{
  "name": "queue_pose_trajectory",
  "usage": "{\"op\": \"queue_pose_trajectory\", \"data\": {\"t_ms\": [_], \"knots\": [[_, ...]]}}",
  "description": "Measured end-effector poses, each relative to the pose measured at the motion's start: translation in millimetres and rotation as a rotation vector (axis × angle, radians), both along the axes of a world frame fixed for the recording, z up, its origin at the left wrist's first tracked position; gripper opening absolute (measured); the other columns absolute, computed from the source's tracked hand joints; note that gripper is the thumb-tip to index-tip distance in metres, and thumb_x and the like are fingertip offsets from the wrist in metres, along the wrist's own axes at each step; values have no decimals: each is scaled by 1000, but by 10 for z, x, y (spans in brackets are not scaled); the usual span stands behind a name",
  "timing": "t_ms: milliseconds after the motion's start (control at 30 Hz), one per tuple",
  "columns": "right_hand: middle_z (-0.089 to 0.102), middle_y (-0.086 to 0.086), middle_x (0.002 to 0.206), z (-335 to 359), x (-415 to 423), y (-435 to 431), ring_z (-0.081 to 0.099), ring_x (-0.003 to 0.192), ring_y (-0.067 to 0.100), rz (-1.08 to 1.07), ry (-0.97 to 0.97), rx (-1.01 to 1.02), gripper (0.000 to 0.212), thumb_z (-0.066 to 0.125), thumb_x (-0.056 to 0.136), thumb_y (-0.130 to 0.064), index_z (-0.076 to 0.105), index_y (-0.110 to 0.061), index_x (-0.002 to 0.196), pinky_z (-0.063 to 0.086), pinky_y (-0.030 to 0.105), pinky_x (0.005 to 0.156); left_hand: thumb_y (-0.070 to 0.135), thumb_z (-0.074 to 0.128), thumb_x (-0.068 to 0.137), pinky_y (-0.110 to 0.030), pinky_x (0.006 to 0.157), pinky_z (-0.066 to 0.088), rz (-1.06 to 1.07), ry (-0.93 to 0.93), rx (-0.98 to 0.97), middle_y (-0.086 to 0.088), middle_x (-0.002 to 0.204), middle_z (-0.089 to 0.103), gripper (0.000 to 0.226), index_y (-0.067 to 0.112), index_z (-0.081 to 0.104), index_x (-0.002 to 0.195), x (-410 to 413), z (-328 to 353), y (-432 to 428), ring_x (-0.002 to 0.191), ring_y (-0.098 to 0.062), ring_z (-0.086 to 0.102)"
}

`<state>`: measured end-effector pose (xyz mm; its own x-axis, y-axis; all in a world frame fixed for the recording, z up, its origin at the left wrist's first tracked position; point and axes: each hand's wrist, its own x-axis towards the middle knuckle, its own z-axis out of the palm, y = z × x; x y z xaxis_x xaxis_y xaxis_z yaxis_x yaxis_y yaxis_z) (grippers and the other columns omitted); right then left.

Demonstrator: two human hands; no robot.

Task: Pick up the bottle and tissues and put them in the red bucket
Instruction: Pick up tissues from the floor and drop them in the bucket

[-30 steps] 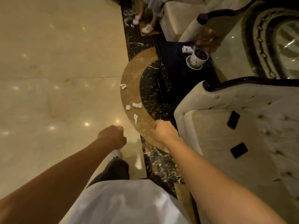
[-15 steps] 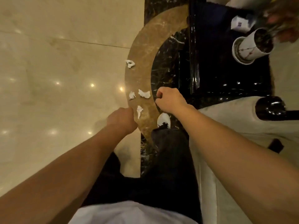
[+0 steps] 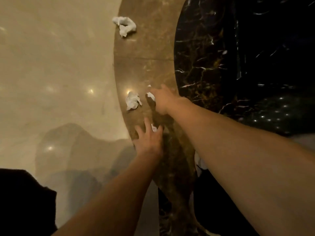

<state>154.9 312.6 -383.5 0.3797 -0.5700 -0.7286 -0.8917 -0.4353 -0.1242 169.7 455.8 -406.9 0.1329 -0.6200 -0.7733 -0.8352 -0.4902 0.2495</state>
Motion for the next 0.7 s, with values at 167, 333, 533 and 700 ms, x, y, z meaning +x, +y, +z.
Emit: {"op": "queue_pose_trajectory", "data": {"t_ms": [167, 333, 533, 700], "knots": [[32, 9, 143, -577, -56, 252, 31, 124, 42, -100, -134, -321, 56, 49, 90, -4, 41, -32, 137, 44, 47, 92, 35, 72, 72, -52, 84, 44, -130, -104, -284, -8, 135, 22, 69, 26, 39, 131, -96, -548, 93, 115, -36, 23], [56, 18, 115, -606, -87, 135, 56, 100, 33, -213, -244, -204, 27, 46, 94, -9, 60, -10, 117, 44, 29, 79, 25, 55, 90, -37, 72, 47, -256, 97, -268, -9, 112, 57, 23, 17, 64, 109, -43, -537, 162, 101, -27, 53], [68, 23, 103, -350, -52, 74, 63, 83, 33, -267, -162, 28, 36, 37, 99, -29, 62, -4, 94, 52, 36, 82, 18, 47, 91, -40, 72, 51, -12, 151, -285, -12, 94, 65, 14, 14, 58, 100, 56, -219, 47, 88, -31, 63], [66, 17, 113, 488, -17, 129, 60, 106, 33, -218, -68, 89, 42, 51, 96, -38, 65, 1, 107, 47, 33, 90, 29, 64, 73, -38, 82, 47, 178, 205, -274, -8, 101, 47, 33, 14, 61, 103, 64, 540, -34, 94, -24, 45]]}}
